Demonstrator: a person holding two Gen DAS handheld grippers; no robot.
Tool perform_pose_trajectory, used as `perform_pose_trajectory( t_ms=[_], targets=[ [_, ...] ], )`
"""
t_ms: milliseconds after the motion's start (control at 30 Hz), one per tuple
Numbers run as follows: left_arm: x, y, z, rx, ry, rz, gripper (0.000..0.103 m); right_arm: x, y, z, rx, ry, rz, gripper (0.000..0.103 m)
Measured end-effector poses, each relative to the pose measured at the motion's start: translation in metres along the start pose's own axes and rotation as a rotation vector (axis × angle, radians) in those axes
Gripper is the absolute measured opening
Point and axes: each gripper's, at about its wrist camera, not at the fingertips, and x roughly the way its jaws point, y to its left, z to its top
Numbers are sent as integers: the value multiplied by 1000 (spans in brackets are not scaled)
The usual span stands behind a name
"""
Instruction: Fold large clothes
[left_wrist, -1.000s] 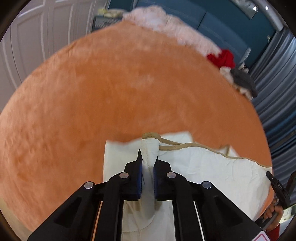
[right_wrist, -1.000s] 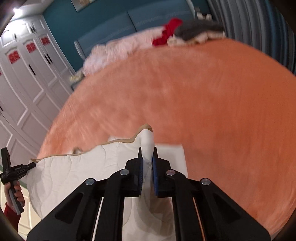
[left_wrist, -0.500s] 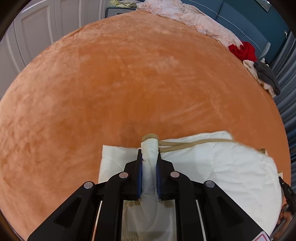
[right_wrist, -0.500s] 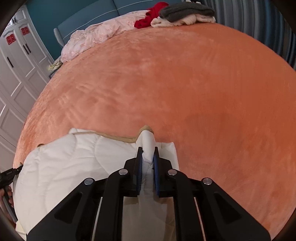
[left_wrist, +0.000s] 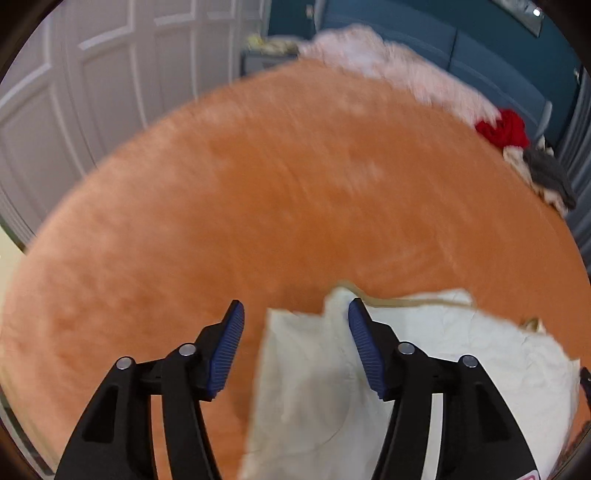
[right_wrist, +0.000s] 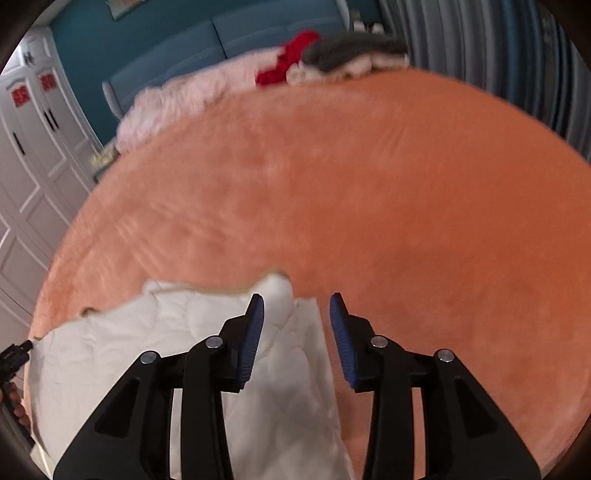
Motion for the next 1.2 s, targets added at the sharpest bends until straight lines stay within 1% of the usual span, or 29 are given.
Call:
perform_pose_trajectory(
  t_ms=[33, 100, 133, 200, 267, 333, 400, 433, 500, 533, 567, 633, 700, 800, 900, 1200],
  targets=[
    [-10, 0, 3, 3, -24, 12, 57, -11, 5, 2, -14, -25, 10, 37],
    [-29, -7, 11, 8, -65, -8, 57, -29, 31, 3, -77, -58, 77, 36],
    [-39, -19, 14, 20, -83, -46, 57, -31, 42, 4, -99, -58, 99, 36],
    [-46, -47, 15, 62, -86, -114, 57, -29, 87, -3, -193, -28, 186, 35],
    [-44, -89, 8, 134, -58, -196, 57, -22, 128, -15, -282, 9, 251, 34],
    [-31, -127, -6, 200, -7, -254, 57, -7, 167, -30, -376, 50, 283, 33],
    [-10, -155, -23, 261, 45, -249, 58, 9, 187, -40, -426, 79, 278, 33],
    [5, -168, -32, 290, 79, -236, 58, 22, 194, -45, -429, 109, 277, 33],
    [26, -179, -46, 310, 120, -209, 58, 41, 193, -49, -413, 149, 249, 33],
    [38, -181, -53, 318, 129, -187, 58, 53, 188, -51, -392, 170, 230, 32],
    [46, -181, -58, 323, 124, -176, 58, 59, 181, -51, -370, 180, 226, 32],
    [54, -178, -66, 313, 109, -178, 59, 71, 168, -51, -311, 200, 231, 32],
    [59, -177, -71, 315, 92, -178, 62, 80, 161, -52, -274, 205, 241, 31],
    [64, -183, -79, 336, 69, -164, 66, 85, 168, -61, -307, 188, 208, 31],
    [67, -188, -81, 342, 57, -157, 67, 88, 175, -67, -337, 171, 178, 31],
    [76, -188, -83, 333, 31, -166, 70, 93, 174, -70, -336, 154, 181, 32]
  ],
)
